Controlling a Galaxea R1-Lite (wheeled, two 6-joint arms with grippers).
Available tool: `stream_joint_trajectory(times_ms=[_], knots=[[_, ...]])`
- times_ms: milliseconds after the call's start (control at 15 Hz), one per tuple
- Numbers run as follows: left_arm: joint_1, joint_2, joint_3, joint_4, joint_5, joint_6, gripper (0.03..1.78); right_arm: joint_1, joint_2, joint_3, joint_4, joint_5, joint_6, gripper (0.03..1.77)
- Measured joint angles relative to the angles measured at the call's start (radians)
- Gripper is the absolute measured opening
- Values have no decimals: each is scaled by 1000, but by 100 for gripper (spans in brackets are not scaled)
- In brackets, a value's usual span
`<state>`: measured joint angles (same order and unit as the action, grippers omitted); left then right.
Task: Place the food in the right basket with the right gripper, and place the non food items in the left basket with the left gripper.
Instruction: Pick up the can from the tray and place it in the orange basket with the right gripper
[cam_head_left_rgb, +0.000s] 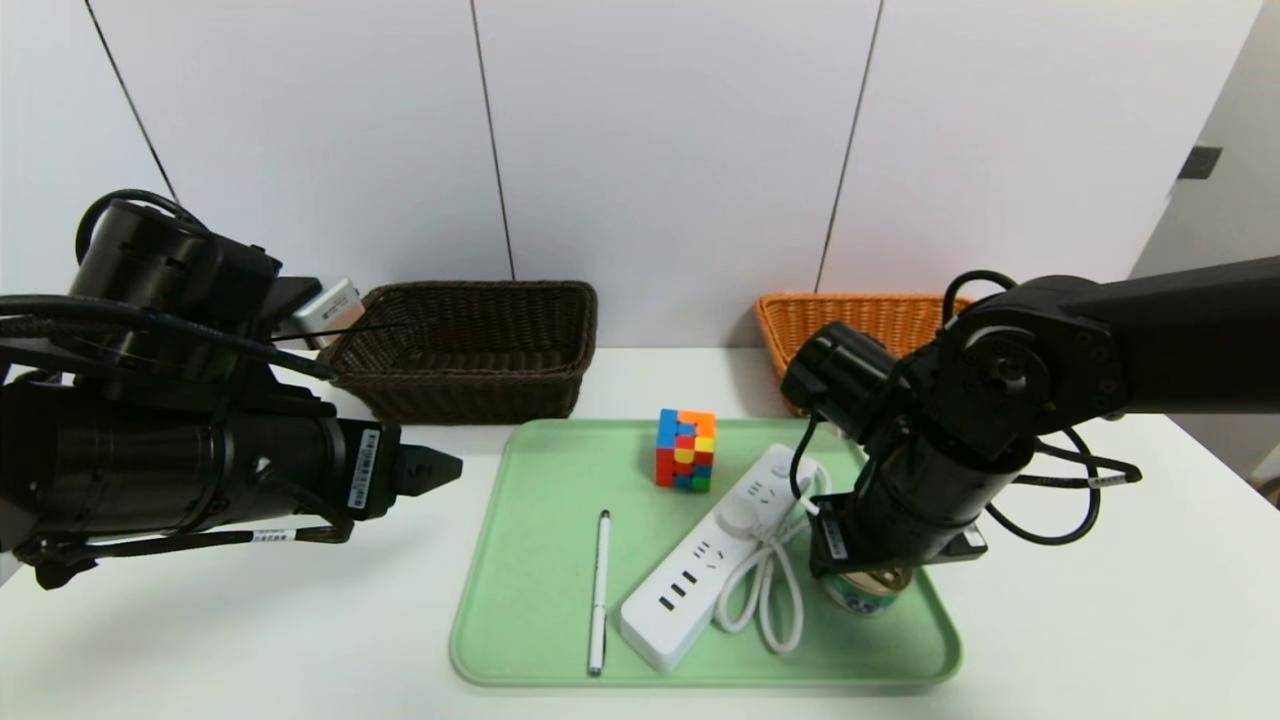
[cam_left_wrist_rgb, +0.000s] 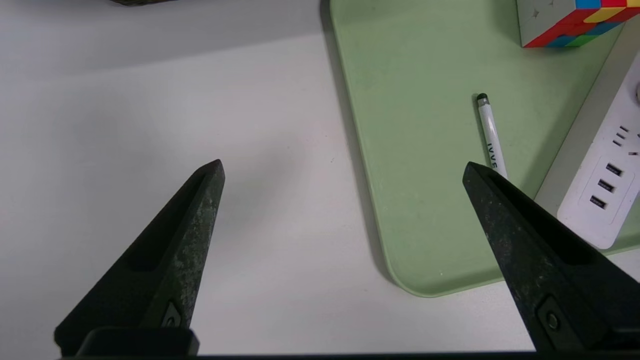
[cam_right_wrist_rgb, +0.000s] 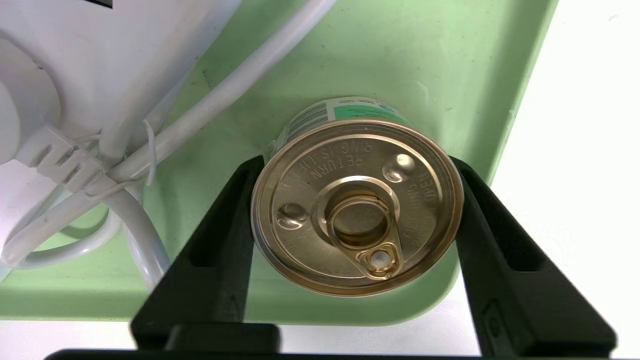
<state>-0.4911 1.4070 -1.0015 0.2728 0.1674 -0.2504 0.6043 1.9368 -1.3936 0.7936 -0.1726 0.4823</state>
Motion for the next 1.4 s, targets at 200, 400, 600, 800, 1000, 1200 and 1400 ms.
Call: stream_joint_trajectory(times_ms=[200, 400, 600, 800, 1000, 1200, 1400], knots=[[0, 0, 1, -1, -1, 1, 169, -2, -1, 2, 0, 2, 0, 111], [0, 0, 1, 0, -3, -1, 169, -4, -8, 3, 3, 5, 1, 110], [0, -1, 10, 0, -2, -3, 169, -3, -46, -3, 8, 7, 1, 110], [0, -2, 20, -2, -2, -2, 169, -7, -100, -5, 12, 7, 1, 109], [0, -3, 21, -3, -1, -2, 169, -27, -138, -10, 12, 5, 1, 109], [0, -3, 28, -1, 0, -3, 169, -43, -170, -66, 9, 7, 4, 109], [0, -6, 39, 0, 0, -5, 169, -81, -185, -158, 0, 30, 25, 109]])
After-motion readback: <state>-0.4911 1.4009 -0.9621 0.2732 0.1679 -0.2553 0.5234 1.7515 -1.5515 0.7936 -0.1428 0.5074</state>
